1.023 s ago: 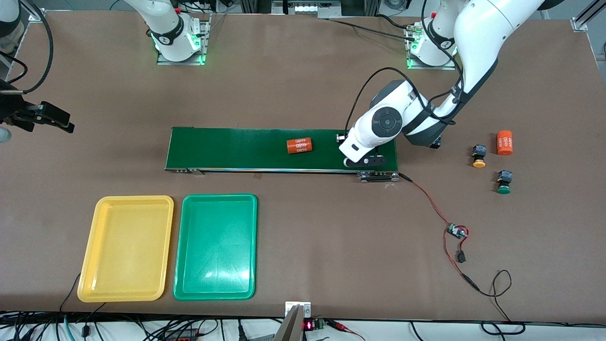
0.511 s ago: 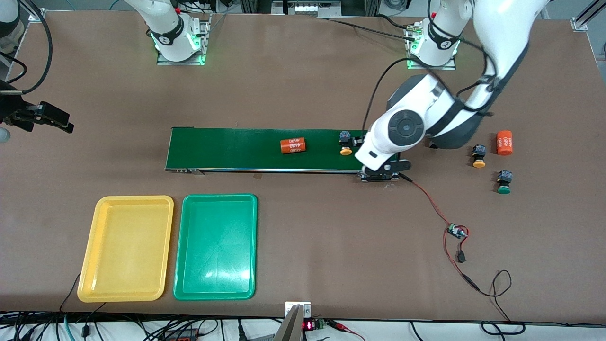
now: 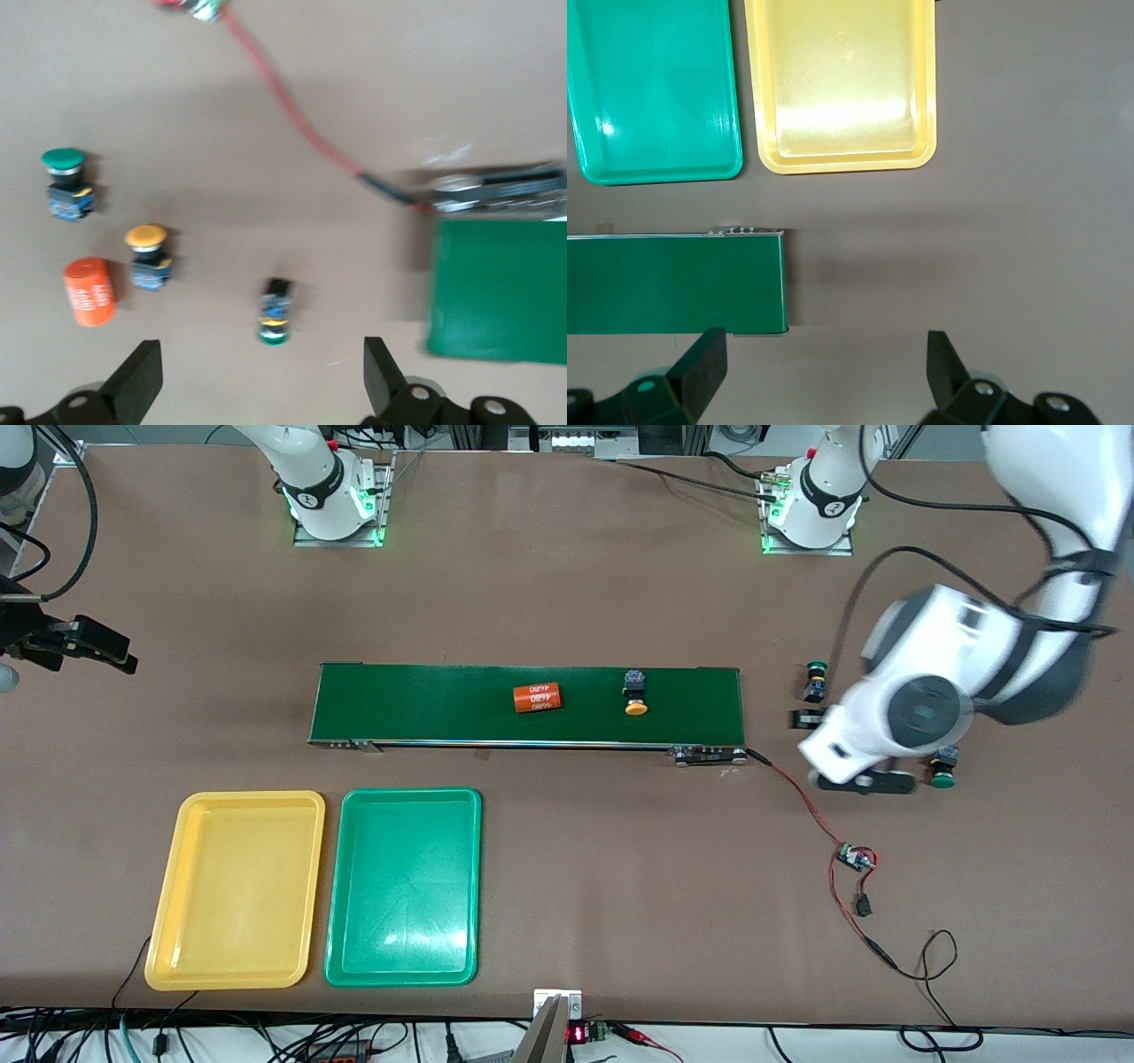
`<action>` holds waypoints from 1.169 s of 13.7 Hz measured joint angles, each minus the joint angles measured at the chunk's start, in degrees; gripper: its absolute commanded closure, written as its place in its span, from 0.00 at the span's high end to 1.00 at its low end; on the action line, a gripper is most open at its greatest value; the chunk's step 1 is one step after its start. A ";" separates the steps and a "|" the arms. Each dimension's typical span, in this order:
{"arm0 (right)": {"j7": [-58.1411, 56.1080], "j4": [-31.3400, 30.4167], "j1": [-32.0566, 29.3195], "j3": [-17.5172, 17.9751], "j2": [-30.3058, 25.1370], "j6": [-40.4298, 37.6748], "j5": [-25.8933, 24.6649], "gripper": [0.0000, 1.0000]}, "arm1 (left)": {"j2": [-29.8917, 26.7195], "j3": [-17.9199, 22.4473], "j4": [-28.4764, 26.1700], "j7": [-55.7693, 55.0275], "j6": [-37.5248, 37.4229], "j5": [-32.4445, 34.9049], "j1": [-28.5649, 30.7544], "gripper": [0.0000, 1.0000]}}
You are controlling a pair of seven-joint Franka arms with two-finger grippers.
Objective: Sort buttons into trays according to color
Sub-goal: 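Grasp the second yellow-cap button with the left gripper, then place the second yellow-cap button on the belt with the left gripper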
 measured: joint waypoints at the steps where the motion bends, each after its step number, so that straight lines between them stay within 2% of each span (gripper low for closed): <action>1: 0.00 0.00 0.00 0.00 0.00 0.00 0.00 1.00 | 0.18 0.07 -1.95 2.77 0.37 0.02 3.71 1.00; 5: 0.02 0.06 0.00 0.00 -0.01 0.91 0.05 1.00 | 0.88 0.23 -11.95 7.33 10.70 0.89 13.24 1.00; 9: 0.06 0.13 -0.05 -0.06 -0.05 1.06 0.05 1.00 | 1.13 0.21 -24.01 8.48 24.03 9.33 20.43 1.00; 15: 0.06 0.21 -0.07 -0.11 -0.07 1.01 0.05 1.00 | 1.16 0.23 -35.51 8.51 40.50 19.73 27.31 0.99; 16: 0.06 0.21 -0.07 -0.10 -0.02 1.00 0.05 1.00 | 1.19 0.23 -36.40 8.53 41.49 20.22 28.04 0.81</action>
